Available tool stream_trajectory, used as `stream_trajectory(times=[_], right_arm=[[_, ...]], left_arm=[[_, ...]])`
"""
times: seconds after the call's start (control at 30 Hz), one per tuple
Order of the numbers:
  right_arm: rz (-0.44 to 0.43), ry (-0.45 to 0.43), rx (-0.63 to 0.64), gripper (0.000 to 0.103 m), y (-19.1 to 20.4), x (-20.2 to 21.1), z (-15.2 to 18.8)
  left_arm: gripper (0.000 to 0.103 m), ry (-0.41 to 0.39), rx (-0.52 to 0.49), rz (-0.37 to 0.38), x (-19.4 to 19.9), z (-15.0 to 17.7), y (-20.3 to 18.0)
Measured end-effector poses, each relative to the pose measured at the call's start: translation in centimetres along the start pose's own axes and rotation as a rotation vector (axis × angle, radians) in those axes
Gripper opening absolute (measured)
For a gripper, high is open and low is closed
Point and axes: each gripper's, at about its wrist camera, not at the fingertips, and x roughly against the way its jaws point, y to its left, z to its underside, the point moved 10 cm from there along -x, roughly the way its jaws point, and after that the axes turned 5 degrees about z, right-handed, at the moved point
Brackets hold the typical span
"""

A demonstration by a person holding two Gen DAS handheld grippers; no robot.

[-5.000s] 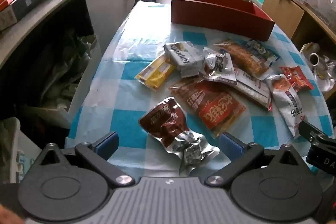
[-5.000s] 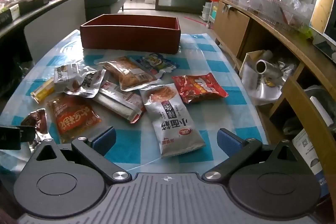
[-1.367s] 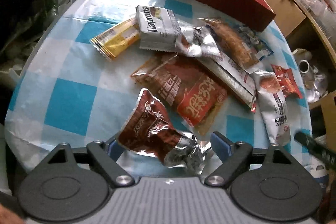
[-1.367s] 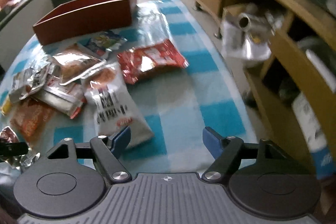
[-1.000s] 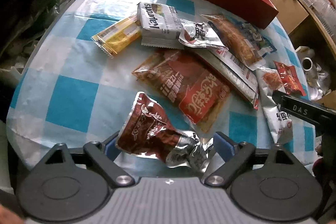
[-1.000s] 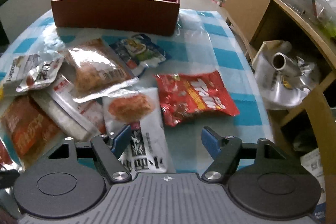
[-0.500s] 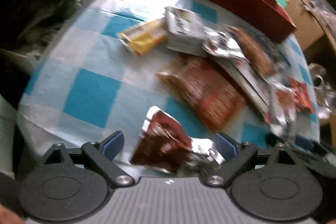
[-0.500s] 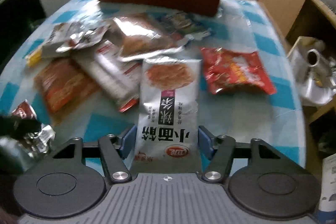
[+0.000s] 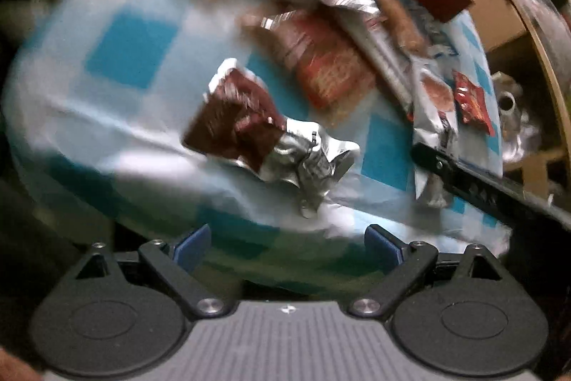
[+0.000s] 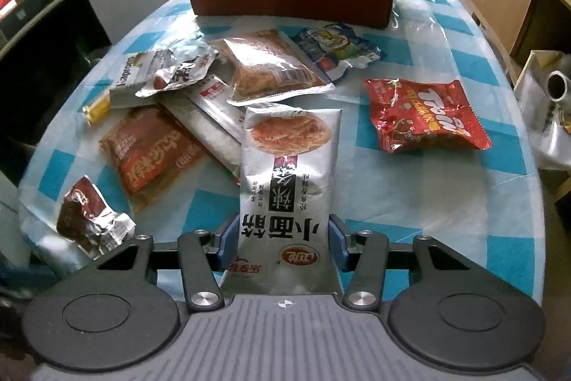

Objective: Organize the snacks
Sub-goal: 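Lift both held packets and carry them toward the red box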

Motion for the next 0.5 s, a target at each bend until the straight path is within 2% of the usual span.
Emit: stream_trajectory(times=[0.1, 0.2, 0.23, 0.27, 0.37, 0.43, 0.5], right_arm=[[0.005, 0.009, -0.007, 0.059, -0.2, -0.1, 0.1], [0.011, 0.019, -0.029, 0.059, -0.8, -0.3, 0.2], [0.008, 0.021, -0.036, 0.060, -0.9, -0.3, 0.3], [0.007, 0.021, -0.039, 0.060, -1.0, -0.2, 0.3], [0.011, 0.026, -0.039, 0.061, -1.1, -0.4, 0.3], [0.018, 0.035, -0.042, 0.062, -1.0, -0.6, 0.2], [0.025, 0.034, -0.040, 0.062, -0.9, -0.6, 0.0]], left_arm=[[0.091, 0.029, 0.140, 0.004, -1.2, -0.9, 0.5], [0.090, 0.067, 0.234, -0.004, -1.4, -1.8, 0.9], [0.089, 0.056, 0.230, 0.020, -0.9, -2.2, 0.5], [0.088, 0.021, 0.173, 0.055, 0.0, -3.0, -0.3], [0.088, -0.045, 0.072, 0.031, 2.0, -3.9, -1.6], [0.088, -0.018, 0.075, 0.047, 1.2, -3.7, -1.8], [0.088, 0.017, 0.154, 0.061, -0.1, -2.8, -1.2]])
